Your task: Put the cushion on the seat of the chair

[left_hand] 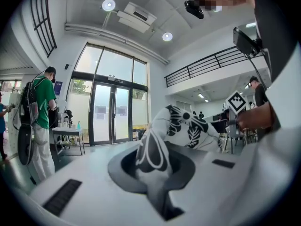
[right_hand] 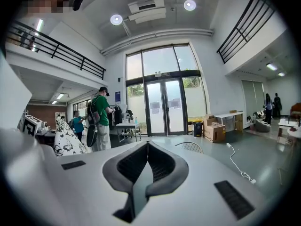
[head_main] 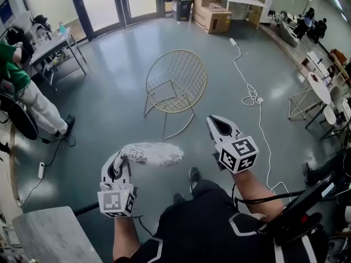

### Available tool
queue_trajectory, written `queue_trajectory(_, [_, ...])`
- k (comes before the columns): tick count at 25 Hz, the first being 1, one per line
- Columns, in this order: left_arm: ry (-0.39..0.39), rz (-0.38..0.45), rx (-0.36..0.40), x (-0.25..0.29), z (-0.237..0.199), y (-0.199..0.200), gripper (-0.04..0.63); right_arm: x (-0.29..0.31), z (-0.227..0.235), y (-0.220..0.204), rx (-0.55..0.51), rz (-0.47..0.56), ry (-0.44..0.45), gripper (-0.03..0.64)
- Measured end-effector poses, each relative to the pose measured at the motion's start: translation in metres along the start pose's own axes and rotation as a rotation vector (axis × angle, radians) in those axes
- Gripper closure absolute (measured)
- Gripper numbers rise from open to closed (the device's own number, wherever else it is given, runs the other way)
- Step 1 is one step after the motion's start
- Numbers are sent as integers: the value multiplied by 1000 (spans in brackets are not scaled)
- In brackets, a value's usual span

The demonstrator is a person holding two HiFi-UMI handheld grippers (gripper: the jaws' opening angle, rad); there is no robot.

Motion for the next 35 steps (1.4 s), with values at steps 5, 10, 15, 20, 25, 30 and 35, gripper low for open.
queue_trajectory(5, [35, -13, 106, 39, 6, 5, 575, 27, 34, 5, 5, 2, 15, 606])
queue_trajectory(10, [29, -27, 43, 95, 6, 17, 575, 69, 81, 18, 26, 24, 34, 606])
queue_trajectory(15, [24, -36, -4, 151, 15, 27, 575, 103, 129, 37, 19, 38, 46, 606])
queue_trajectory(20, [12, -49, 22, 203, 25, 35, 575, 128, 171, 48, 34, 49, 55, 606])
queue_trajectory(25, [6, -82, 71, 250, 37, 38, 575, 143, 215, 51, 58, 64, 53, 606])
queue_trajectory(30, [-13, -90, 150, 293, 50, 31, 575, 149, 261, 48, 67, 77, 45, 606])
queue_trajectory(35, [-32, -115, 176, 324, 48, 14, 575, 157, 287, 34, 92, 47, 23, 606])
Point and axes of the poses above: the fingertips, and each gripper's own axes: x forward along the fingers, z to its right, y out of its top, the point moved 8 cm from there along -x, backward along the fingers, and after that the axes turned 13 degrees about y, right-handed, at the moved point
